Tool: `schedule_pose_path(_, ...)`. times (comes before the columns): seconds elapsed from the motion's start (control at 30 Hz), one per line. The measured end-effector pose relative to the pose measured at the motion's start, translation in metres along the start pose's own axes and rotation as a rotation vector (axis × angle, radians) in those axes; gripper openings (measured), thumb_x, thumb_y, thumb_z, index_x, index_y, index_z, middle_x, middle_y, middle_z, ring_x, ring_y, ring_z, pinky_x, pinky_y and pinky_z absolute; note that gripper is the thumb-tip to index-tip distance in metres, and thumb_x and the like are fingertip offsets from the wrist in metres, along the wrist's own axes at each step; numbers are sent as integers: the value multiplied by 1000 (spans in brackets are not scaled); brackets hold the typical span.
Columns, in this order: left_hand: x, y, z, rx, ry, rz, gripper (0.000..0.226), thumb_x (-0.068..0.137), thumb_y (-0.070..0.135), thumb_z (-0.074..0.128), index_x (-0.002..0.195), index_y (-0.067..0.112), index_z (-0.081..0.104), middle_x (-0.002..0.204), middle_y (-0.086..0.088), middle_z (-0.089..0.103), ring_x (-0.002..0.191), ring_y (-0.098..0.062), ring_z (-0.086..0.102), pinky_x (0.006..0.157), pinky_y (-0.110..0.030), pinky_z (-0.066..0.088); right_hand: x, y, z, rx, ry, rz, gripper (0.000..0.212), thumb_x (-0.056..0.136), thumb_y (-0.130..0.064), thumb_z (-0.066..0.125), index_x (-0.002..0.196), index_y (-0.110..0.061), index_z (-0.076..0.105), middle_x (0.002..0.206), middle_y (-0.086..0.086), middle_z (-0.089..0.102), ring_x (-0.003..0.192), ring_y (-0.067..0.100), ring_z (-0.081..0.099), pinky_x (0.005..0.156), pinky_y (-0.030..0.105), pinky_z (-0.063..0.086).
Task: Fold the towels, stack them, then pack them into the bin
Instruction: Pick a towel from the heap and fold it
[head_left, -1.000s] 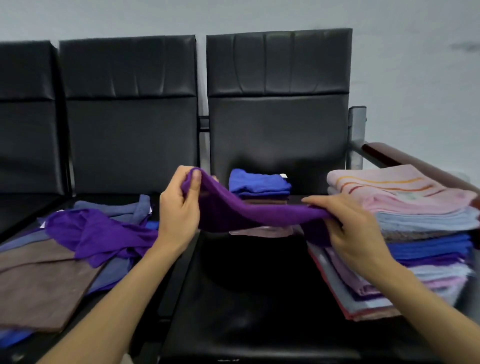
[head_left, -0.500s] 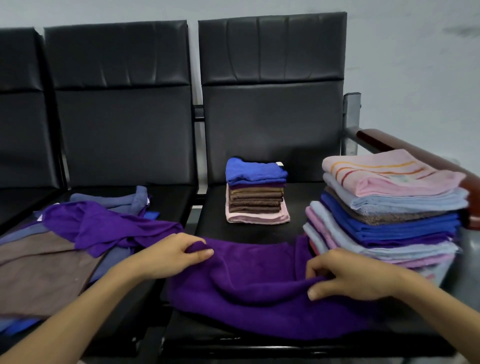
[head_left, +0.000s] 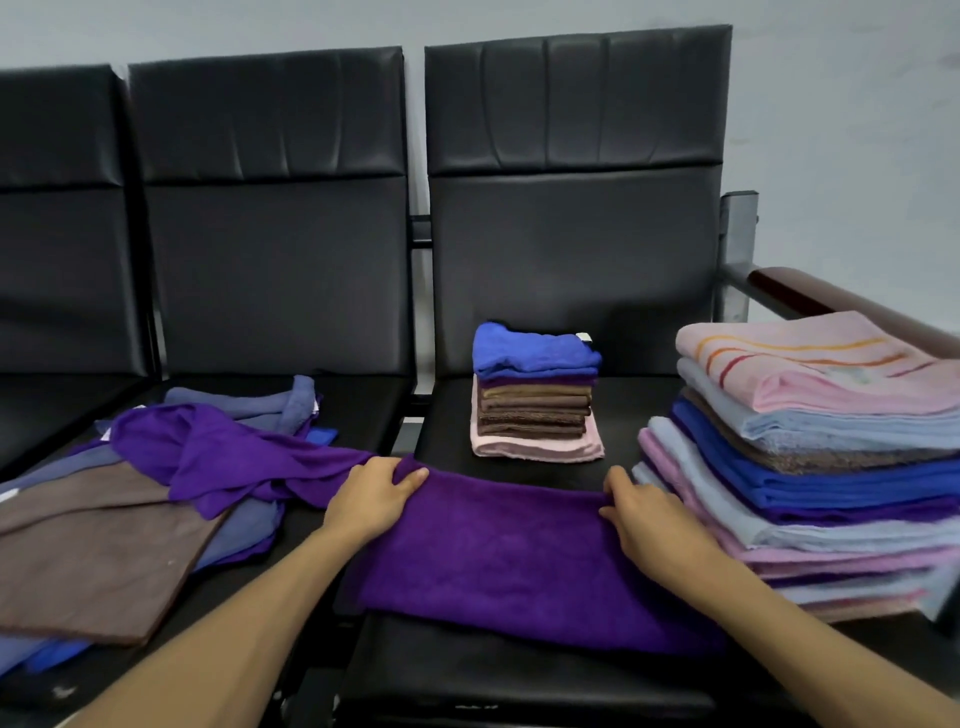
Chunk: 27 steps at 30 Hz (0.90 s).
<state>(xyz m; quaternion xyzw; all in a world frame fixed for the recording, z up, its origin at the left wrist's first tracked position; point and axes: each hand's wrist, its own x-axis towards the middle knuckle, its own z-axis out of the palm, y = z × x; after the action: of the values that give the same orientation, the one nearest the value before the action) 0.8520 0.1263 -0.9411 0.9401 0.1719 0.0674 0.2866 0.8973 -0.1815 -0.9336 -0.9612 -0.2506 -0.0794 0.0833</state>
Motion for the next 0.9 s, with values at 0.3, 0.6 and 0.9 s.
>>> schedule_pose_path(0.3, -2, 7, -5, -45, -119, -199, 26, 88, 35, 60, 104, 15, 56, 101, -3, 62, 89, -20, 61, 61, -28, 48, 15, 0, 3, 7, -200, 167, 38, 92, -43, 55, 118, -17, 53, 121, 6, 56, 107, 20, 57, 85, 29, 45)
schedule_pose_path(0.6, -27, 8, -13, 18, -279, -173, 50, 88, 25, 67, 128, 12, 40, 123, -6, 56, 103, -18, 56, 83, -26, 41, 11, 0, -7, 6, -371, 163, 40, 92, -44, 54, 124, -20, 52, 123, 5, 59, 115, 19, 53, 92, 26, 42)
schedule_pose_path(0.9, -20, -14, -27, 291, -58, -5, 52, 81, 1, 52, 127, 23, 39, 126, -13, 55, 112, -33, 56, 91, -43, 47, 10, -6, -20, 160, -407, 269, 50, 94, -58, 40, 85, -17, 66, 92, 5, 63, 87, 19, 58, 72, 23, 38)
